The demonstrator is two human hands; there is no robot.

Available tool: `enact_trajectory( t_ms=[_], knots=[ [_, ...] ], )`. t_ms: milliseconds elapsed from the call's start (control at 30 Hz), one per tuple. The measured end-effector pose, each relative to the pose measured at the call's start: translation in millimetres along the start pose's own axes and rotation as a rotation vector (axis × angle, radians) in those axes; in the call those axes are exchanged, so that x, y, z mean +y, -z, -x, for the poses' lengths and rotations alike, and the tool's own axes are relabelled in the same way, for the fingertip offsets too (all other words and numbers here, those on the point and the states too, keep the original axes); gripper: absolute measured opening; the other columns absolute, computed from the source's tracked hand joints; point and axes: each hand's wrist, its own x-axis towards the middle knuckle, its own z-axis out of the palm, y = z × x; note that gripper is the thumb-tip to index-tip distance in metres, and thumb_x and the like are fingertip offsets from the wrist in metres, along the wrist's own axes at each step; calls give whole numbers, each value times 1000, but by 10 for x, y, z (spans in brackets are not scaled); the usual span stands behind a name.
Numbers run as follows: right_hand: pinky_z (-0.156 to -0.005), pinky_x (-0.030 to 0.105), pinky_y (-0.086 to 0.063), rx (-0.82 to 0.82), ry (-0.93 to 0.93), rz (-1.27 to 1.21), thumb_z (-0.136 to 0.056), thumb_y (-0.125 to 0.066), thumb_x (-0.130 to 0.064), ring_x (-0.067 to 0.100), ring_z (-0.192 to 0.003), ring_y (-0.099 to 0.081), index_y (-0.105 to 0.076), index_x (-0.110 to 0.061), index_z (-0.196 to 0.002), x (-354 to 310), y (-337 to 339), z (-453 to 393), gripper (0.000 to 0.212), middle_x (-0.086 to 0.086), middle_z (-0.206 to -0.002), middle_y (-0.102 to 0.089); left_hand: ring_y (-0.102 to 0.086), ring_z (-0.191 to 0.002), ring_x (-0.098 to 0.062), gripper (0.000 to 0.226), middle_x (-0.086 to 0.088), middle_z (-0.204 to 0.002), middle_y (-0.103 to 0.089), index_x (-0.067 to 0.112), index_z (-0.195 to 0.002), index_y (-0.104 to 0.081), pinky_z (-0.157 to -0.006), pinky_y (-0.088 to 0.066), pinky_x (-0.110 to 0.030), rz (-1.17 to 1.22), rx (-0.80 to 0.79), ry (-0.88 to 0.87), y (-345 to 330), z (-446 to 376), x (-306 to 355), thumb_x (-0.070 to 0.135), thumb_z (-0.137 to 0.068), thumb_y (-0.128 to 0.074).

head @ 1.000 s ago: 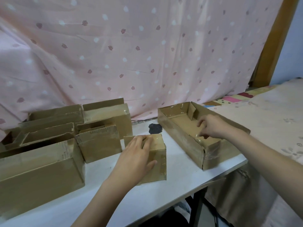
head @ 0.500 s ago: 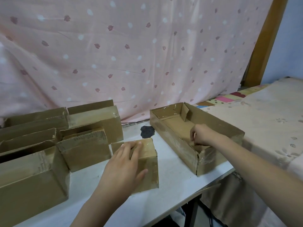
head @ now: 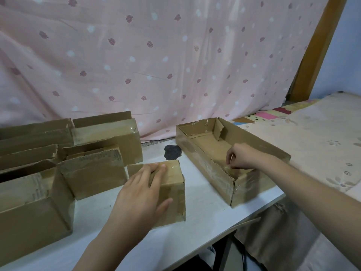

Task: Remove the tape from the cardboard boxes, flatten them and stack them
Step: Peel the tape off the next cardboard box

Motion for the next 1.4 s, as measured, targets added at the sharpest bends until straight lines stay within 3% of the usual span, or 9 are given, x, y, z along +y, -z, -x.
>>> enact_trajectory(
  t_ms=[300, 467, 567, 700, 800, 1100, 1200, 1333, 1400],
  knots=[
    [-75, 25, -45, 60, -42, 3, -87, -60, -8, 16, -90, -58, -75, -20, -95, -19, 52, 24, 21, -6, -88, -65, -63, -111, -13, 77, 5, -130, -55, 20, -139, -53, -54, -47, -23, 10, -82, 33, 127, -26, -18, 60, -76, -70],
    [-75, 24, -45, 273, 132, -349, -89, -51, -7, 14, -89, -61, -62, -25, -94, -459, 235, 275, 22, -7, -99, -66, -34, -138, -4, 77, 17, -152, -24, 33, -156, -18, -72, -40, -22, 61, -98, 64, 202, -32, -6, 64, -92, -47],
    [-88, 26, -52, 168, 340, -624, -91, -66, -24, 9, -101, -64, -63, -33, -109, -917, 285, 602, 20, -13, -109, -66, -32, -139, -5, 77, 17, -153, -22, 34, -155, -18, -80, -45, -25, 94, -105, 85, 244, -24, -2, 64, -92, -48],
    [-110, 35, -44, -223, 434, -456, -75, -81, -52, 11, -132, -49, -15, -36, -155, -1314, 151, 895, 104, -8, -152, -39, -30, -140, -6, 77, 18, -154, -22, 36, -154, -18, -87, -47, -27, 112, -134, 90, 292, -8, -28, 64, -91, -51],
    [-114, 37, -39, -258, 437, -380, -69, -87, -50, 16, -141, -39, 3, -45, -154, -1444, -8, 889, 124, -4, -159, -31, -29, -140, -4, 77, 21, -153, -19, 38, -154, -17, -90, -45, -27, 133, -169, 101, 351, 19, -69, 64, -90, -53],
    [-94, 27, -52, -126, 356, -654, -71, -87, -46, 4, -109, -60, -36, -39, -144, -1706, -37, 930, 90, -15, -123, -52, -38, -137, -19, 63, 3, -146, -40, 29, -143, -45, -106, -43, -40, 182, -39, 102, 550, 218, -310, 43, -86, -68],
    [-85, 40, -61, -155, 268, -857, -75, -82, -50, 14, -90, -71, -55, -27, -123, -1809, -16, 926, 59, -3, -108, -68, -39, -136, -21, 51, 1, -145, -41, 26, -140, -50, -109, -40, -41, 189, 52, 80, 687, 292, -339, 38, -91, -60],
    [-79, 49, -61, -319, 161, -1078, -94, -61, -49, 26, -74, -64, -63, -4, -117, -1929, 34, 950, 51, 12, -95, -63, -29, -138, -8, 64, 17, -149, -27, 39, -148, -32, -114, -30, -32, 253, -16, 84, 920, 403, -307, 67, -92, -22],
    [-71, 48, -61, -434, 64, -1197, -98, -52, -50, 29, -74, -61, -63, -1, -118, -1979, 45, 984, 54, 13, -97, -58, -14, -141, -1, 85, 23, -150, -17, 43, -153, -16, -122, -10, -29, 233, -86, 50, 984, 466, -307, 84, -79, -25]
  ],
)
